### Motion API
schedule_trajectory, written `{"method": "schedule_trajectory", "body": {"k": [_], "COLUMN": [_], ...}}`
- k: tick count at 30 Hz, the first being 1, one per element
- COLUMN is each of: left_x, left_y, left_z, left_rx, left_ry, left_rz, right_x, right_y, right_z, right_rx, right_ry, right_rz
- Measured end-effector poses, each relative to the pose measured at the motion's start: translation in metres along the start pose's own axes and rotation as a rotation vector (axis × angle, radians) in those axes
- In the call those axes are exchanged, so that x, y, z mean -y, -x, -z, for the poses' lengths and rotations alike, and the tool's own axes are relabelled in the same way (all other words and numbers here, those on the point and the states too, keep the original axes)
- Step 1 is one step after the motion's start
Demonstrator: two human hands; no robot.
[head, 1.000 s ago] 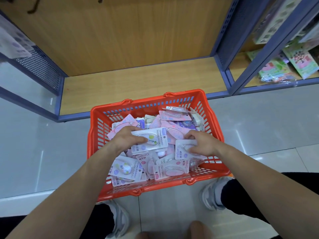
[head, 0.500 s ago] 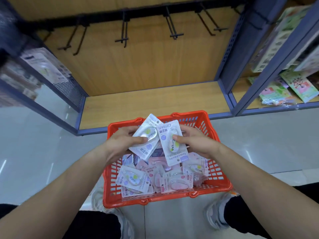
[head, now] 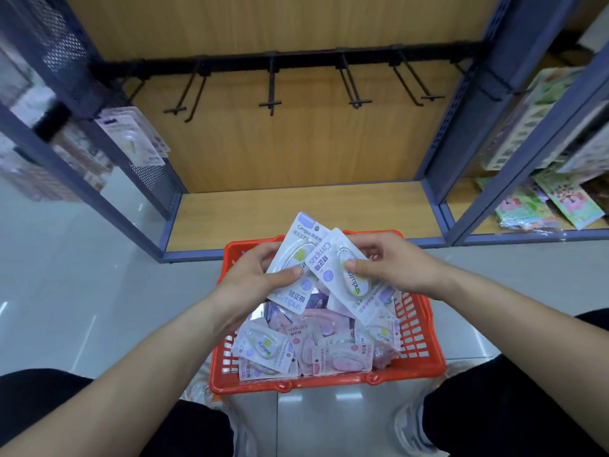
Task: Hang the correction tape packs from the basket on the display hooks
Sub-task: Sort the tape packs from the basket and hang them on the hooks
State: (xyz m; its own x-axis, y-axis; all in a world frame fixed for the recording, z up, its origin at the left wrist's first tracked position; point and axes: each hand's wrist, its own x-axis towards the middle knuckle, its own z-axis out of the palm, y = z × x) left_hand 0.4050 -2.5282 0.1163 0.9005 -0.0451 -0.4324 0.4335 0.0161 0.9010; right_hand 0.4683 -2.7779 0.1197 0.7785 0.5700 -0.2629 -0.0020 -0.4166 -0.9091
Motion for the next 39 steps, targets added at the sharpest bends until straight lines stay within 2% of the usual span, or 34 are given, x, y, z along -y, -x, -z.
{"method": "schedule_trajectory", "body": {"k": [8, 13, 19, 22, 26, 34, 37, 39], "left_x": [0.012, 0.006, 0.009, 0.015, 0.016, 0.005, 0.005, 0.006], "left_y": [-0.016, -0.032, -0.04, -0.039, -0.036, -0.023, -0.015, -0.01], "left_z": [-0.006, -0.002, -0.007, -0.011, -0.007, 0.028, 0.041, 0.045], "left_rx": [-0.127, -0.121, -0.046, -0.03, -0.065, -0.189, -0.218, -0.218], "left_ry": [-0.1, -0.048, -0.058, -0.06, -0.02, 0.03, 0.024, 0.032], "left_rz": [-0.024, -0.053, -0.025, -0.013, -0.002, -0.066, -0.097, -0.101], "right_x": [-0.001, -0.007, -0.006, -0.005, -0.002, 0.015, 0.029, 0.035], "right_y": [-0.017, -0.022, -0.032, -0.039, -0.047, -0.065, -0.068, -0.072], "right_z": [-0.012, -0.008, 0.004, -0.002, -0.014, -0.01, -0.028, -0.045], "right_rx": [-0.229, -0.18, -0.491, -0.592, -0.52, -0.426, -0.352, -0.36], "right_ry": [0.021, -0.101, -0.308, -0.407, -0.465, -0.503, -0.519, -0.511], "right_rz": [-0.129, -0.238, -0.176, -0.131, -0.154, 0.016, -0.024, -0.059]}}
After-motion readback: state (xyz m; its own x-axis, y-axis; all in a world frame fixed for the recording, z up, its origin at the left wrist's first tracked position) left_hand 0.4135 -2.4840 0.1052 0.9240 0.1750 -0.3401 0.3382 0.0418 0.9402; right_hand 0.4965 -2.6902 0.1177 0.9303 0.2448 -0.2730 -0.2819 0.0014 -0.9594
